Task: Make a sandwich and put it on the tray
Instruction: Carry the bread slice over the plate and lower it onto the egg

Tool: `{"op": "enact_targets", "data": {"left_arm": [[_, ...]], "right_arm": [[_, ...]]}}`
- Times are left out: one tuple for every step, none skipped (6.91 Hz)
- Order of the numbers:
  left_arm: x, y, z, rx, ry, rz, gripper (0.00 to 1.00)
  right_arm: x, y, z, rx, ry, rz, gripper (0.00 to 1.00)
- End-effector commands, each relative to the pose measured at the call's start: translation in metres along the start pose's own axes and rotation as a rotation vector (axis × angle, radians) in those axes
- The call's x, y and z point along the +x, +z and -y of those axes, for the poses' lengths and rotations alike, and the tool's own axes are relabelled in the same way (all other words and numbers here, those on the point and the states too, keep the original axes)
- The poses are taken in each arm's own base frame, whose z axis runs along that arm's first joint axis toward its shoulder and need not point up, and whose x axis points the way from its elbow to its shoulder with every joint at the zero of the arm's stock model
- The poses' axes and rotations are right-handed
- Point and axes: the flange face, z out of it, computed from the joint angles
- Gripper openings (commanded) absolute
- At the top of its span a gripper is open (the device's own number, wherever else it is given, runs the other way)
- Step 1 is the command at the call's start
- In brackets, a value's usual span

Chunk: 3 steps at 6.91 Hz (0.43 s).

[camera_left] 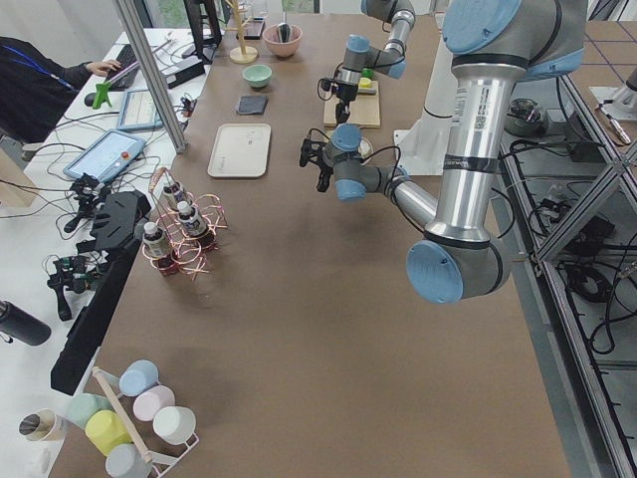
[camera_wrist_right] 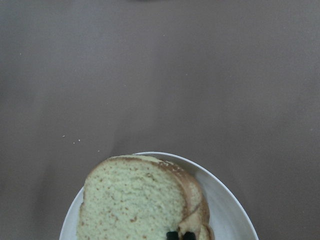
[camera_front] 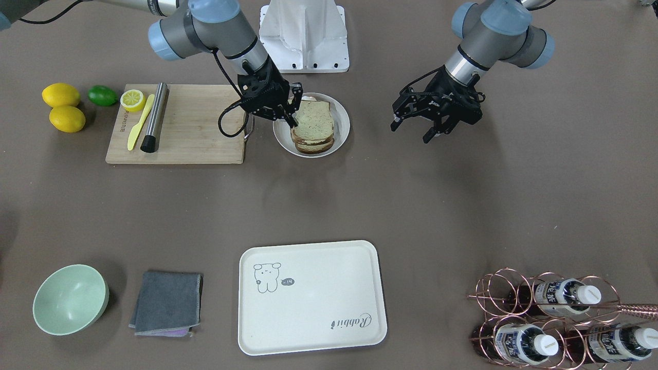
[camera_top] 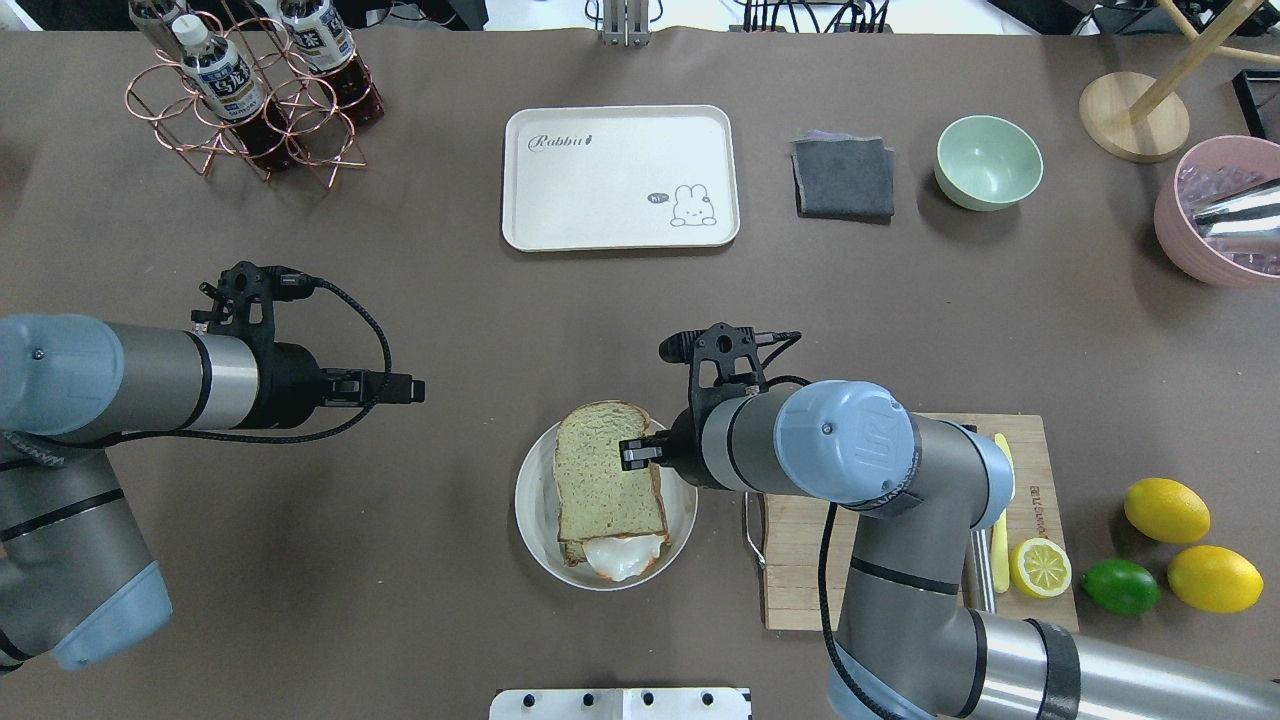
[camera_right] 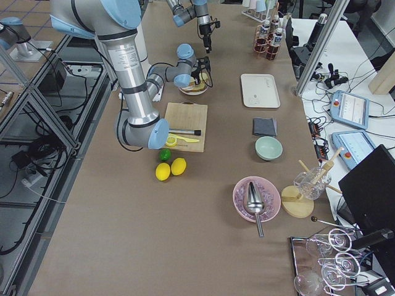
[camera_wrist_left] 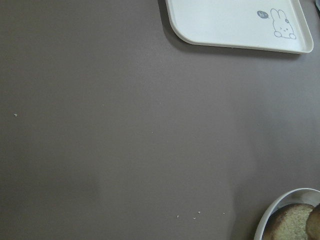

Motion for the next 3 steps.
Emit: {"op": "enact_targets", "data": {"left_arm": [[-0.0004,0.0004,0.0004,0.001,-0.001,0.001,0.98],[0.0004,0.0004,0.0007,0.001,0.000,0.000,0.98],[-0.0002,0.0009,0.0007,0.001,-0.001,0.001,0.98]], "right_arm": [[-0.0012,0.0058,-0.0056,-0.012,-0.023,0.001,0.00],[0.0001,0.0064,-0.0083,-0.017,-0.024,0.000,0.00],[0.0015,0.0070,-0.0110,-0.022,-0.024,-0.001,0.00]]}}
